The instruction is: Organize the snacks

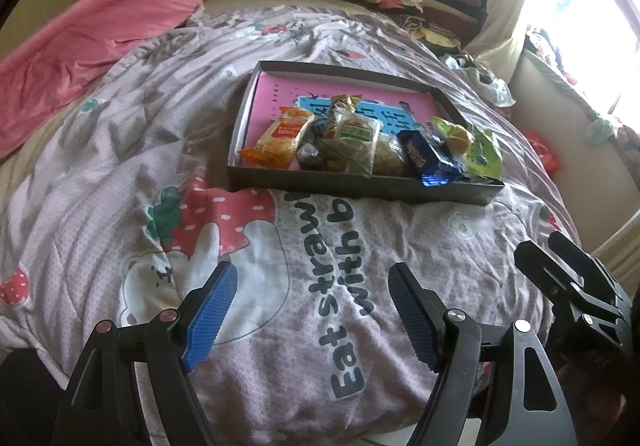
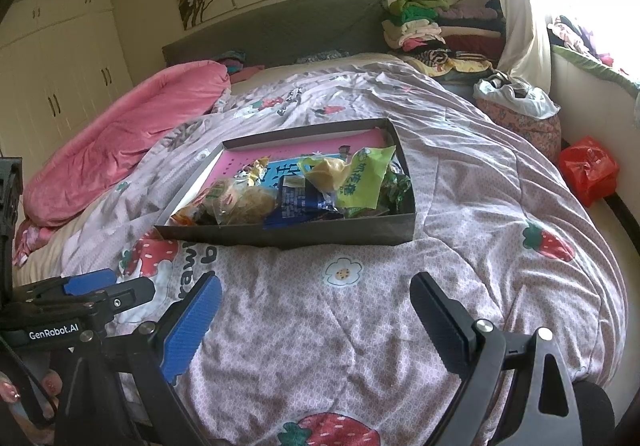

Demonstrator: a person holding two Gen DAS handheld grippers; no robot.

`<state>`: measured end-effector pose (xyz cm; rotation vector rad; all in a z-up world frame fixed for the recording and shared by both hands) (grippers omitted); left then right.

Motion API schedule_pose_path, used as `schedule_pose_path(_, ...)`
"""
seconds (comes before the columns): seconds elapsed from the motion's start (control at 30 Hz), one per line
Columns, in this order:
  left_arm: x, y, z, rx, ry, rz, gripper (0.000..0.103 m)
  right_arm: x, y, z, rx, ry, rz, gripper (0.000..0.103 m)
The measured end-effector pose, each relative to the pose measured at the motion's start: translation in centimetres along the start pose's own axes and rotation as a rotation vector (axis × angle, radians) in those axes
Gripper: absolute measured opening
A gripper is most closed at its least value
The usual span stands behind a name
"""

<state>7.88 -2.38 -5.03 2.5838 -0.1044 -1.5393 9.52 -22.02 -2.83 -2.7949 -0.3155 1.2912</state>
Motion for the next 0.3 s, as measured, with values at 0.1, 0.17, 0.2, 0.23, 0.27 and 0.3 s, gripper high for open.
schedule_pose_path(0.1, 0.6, -0.8, -0.3, -0.019, -0.002, -0.029, 0.079, 0.4, 0.7, -0.3, 0.013, -0.005, 0.008, 0.095)
schedule_pose_path(0.17, 1.3, -1.7, -0.9, -0.048, -0.016, -0.024, 0.079, 0.8, 1.5, -0.6, 0.031, -0.006, 0.018, 0.096)
schedule_pose_path(0.2, 1.6, -2.3, -1.3, -0.064, -0.014, -0.024, 0.079, 1.0, 2.1, -0.8, 0.044, -0.007, 0.023, 0.096)
schedule_pose_path(0.23, 1.9, -3.1, -1.8, -0.081, -0.008, -0.026, 0.079, 1.2, 2.8, -1.1, 0.062, -0.008, 0.03, 0.096)
schedule_pose_path(0.27, 2.1, -3.7, -2.2, -0.09, -0.005, -0.032, 0.079, 1.4, 3.7, -1.4, 0.082, -0.007, 0.039, 0.096)
schedule_pose_path(0.3, 2.5, -4.7, -2.8, -0.107, -0.004, -0.054, 0.079, 1.6, 4.8, -1.9, 0.106, -0.002, 0.052, 0.096)
Point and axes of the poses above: each gripper's, at about its wrist camera, not at the fingertips, and x roughly the way its jaws point, y to its right, z to its underside, the point moved 7 cm from there along x, roughly the way its jaws point, and after that the axes turned 9 degrees about -y, right-handed, at the moved point
